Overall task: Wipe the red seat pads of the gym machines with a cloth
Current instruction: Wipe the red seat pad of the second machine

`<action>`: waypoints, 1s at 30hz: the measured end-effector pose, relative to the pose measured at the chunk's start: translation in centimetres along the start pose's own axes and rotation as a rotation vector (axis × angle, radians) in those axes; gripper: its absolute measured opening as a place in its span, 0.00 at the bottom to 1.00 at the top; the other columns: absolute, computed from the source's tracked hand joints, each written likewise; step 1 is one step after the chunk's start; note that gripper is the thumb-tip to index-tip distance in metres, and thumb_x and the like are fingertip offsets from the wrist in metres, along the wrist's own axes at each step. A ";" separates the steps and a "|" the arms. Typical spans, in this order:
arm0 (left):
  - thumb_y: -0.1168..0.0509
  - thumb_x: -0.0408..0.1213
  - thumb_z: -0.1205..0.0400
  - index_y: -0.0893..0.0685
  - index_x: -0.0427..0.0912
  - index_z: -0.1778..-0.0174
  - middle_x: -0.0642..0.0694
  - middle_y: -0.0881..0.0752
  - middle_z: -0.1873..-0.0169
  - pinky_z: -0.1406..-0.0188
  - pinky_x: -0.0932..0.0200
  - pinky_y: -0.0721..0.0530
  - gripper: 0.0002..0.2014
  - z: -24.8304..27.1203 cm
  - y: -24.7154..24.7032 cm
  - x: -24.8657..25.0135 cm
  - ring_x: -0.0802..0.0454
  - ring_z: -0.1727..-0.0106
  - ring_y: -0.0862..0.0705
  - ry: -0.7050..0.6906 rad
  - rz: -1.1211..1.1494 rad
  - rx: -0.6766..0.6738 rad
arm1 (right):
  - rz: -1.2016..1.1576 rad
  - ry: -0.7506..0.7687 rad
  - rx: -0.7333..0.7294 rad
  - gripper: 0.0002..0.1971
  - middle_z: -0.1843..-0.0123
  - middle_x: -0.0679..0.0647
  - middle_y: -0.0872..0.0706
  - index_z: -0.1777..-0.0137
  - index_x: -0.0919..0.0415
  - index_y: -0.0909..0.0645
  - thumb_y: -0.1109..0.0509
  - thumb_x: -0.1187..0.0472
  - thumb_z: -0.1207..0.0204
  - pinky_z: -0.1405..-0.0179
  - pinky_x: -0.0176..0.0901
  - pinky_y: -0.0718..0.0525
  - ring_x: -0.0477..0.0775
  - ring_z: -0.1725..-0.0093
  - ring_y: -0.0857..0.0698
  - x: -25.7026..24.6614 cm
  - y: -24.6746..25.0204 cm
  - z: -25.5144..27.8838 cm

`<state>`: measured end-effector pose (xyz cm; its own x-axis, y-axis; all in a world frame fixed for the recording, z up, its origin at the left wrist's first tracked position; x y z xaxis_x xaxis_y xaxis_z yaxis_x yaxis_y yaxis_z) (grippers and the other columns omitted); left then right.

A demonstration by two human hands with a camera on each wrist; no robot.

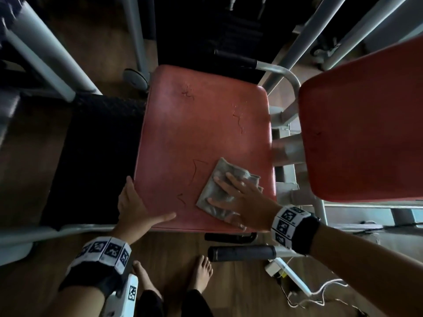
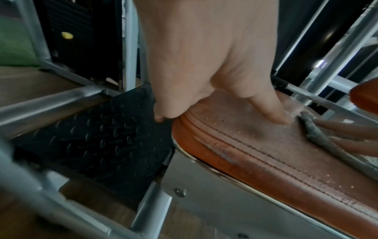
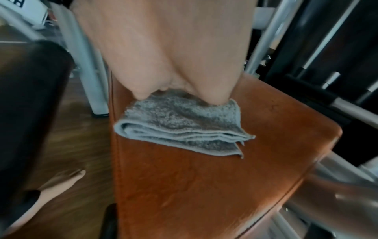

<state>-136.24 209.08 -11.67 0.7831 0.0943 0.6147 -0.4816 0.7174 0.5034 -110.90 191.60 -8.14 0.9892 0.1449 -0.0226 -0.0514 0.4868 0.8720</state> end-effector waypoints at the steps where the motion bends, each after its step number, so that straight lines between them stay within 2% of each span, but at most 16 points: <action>1: 0.14 0.56 0.55 0.67 0.55 0.18 0.44 0.56 0.17 0.22 0.31 0.44 0.79 0.1 0.0 0.1 0.39 0.17 0.53 0.005 -0.021 0.003 | 0.005 0.025 0.008 0.33 0.13 0.62 0.53 0.16 0.38 0.50 0.46 0.37 0.20 0.23 0.73 0.40 0.71 0.16 0.48 0.0 0.3 -0.5; 6: 0.13 0.54 0.64 0.72 0.57 0.20 0.42 0.57 0.18 0.22 0.31 0.47 0.87 -0.3 0.4 0.0 0.36 0.18 0.55 0.041 -0.127 -0.056 | -0.023 0.059 0.022 0.33 0.13 0.57 0.63 0.16 0.35 0.58 0.51 0.32 0.19 0.21 0.74 0.51 0.69 0.16 0.59 0.9 -1.4 -2.2; 9: 0.12 0.50 0.64 0.74 0.58 0.21 0.41 0.57 0.18 0.22 0.31 0.48 0.88 -0.4 0.4 0.0 0.37 0.18 0.55 0.052 -0.163 -0.071 | -0.060 0.005 0.040 0.34 0.14 0.54 0.70 0.17 0.33 0.61 0.53 0.30 0.19 0.21 0.72 0.62 0.66 0.17 0.68 2.3 -2.0 -2.7; 12: 0.11 0.45 0.62 0.73 0.61 0.22 0.42 0.57 0.18 0.23 0.29 0.46 0.87 -0.3 0.3 0.2 0.36 0.18 0.54 0.071 -0.127 -0.068 | -0.111 -0.138 0.042 0.35 0.16 0.53 0.74 0.18 0.32 0.67 0.57 0.29 0.20 0.22 0.74 0.63 0.67 0.18 0.71 5.4 -2.2 -3.2; 14: 0.11 0.44 0.61 0.74 0.62 0.22 0.43 0.57 0.18 0.23 0.29 0.45 0.86 -0.4 0.3 0.3 0.36 0.18 0.53 0.081 -0.136 -0.068 | -0.149 -0.267 0.044 0.34 0.16 0.53 0.74 0.19 0.31 0.69 0.61 0.27 0.22 0.21 0.75 0.60 0.67 0.18 0.70 8.2 -2.2 -3.4; 17: 0.12 0.51 0.63 0.77 0.62 0.24 0.42 0.55 0.18 0.22 0.31 0.44 0.87 -0.6 0.4 0.3 0.37 0.18 0.51 0.088 -0.230 -0.062 | -0.200 -0.461 0.059 0.34 0.15 0.52 0.72 0.24 0.28 0.74 0.69 0.25 0.29 0.20 0.72 0.57 0.65 0.16 0.66 11.5 -2.3 -3.7; 20: 0.14 0.56 0.64 0.79 0.62 0.26 0.42 0.54 0.18 0.23 0.29 0.44 0.87 -0.7 0.5 0.5 0.37 0.17 0.51 0.100 -0.288 -0.071 | -0.250 -0.541 0.051 0.35 0.15 0.53 0.72 0.26 0.28 0.78 0.72 0.25 0.32 0.20 0.69 0.60 0.65 0.16 0.65 11.9 -2.4 -3.6; 23: 0.14 0.56 0.63 0.81 0.62 0.27 0.42 0.56 0.18 0.23 0.28 0.45 0.87 -0.6 0.7 0.9 0.36 0.17 0.53 0.119 -0.301 -0.093 | -0.257 -0.474 0.025 0.36 0.15 0.59 0.71 0.21 0.33 0.73 0.75 0.26 0.29 0.21 0.75 0.54 0.70 0.17 0.65 10.5 -3.2 -1.6; 24: 0.14 0.56 0.63 0.81 0.62 0.27 0.42 0.57 0.18 0.23 0.28 0.46 0.87 -0.5 0.7 1.1 0.36 0.17 0.54 0.123 -0.303 -0.101 | -0.256 -0.422 0.014 0.36 0.15 0.61 0.68 0.19 0.35 0.68 0.75 0.27 0.27 0.22 0.77 0.50 0.72 0.17 0.63 10.0 -3.5 -0.4; 27: 0.13 0.55 0.63 0.80 0.61 0.27 0.41 0.57 0.18 0.23 0.28 0.46 0.87 -0.3 0.9 1.6 0.36 0.18 0.54 0.136 -0.303 -0.115 | -0.161 -0.267 -0.034 0.35 0.15 0.70 0.50 0.15 0.45 0.52 0.57 0.32 0.20 0.29 0.79 0.33 0.79 0.19 0.46 8.6 -4.2 3.2; 30: 0.13 0.55 0.63 0.80 0.62 0.27 0.42 0.57 0.18 0.23 0.28 0.45 0.87 -0.2 0.9 1.8 0.36 0.18 0.53 0.140 -0.301 -0.116 | -0.039 -0.145 -0.048 0.38 0.17 0.73 0.47 0.14 0.48 0.49 0.48 0.34 0.22 0.31 0.75 0.28 0.78 0.20 0.43 6.6 -5.2 6.2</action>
<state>-135.20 209.99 -10.24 0.9334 -0.0456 0.3560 -0.1792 0.8002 0.5723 -103.22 184.72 -9.76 0.9998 0.0007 0.0178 -0.0155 0.5304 0.8476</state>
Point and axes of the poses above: each hand's wrist, its own z-axis away from the middle knuckle, its own y-axis out of the back of the hand, x = y × z, the point moved 1 cm from there along -z, towards the middle knuckle
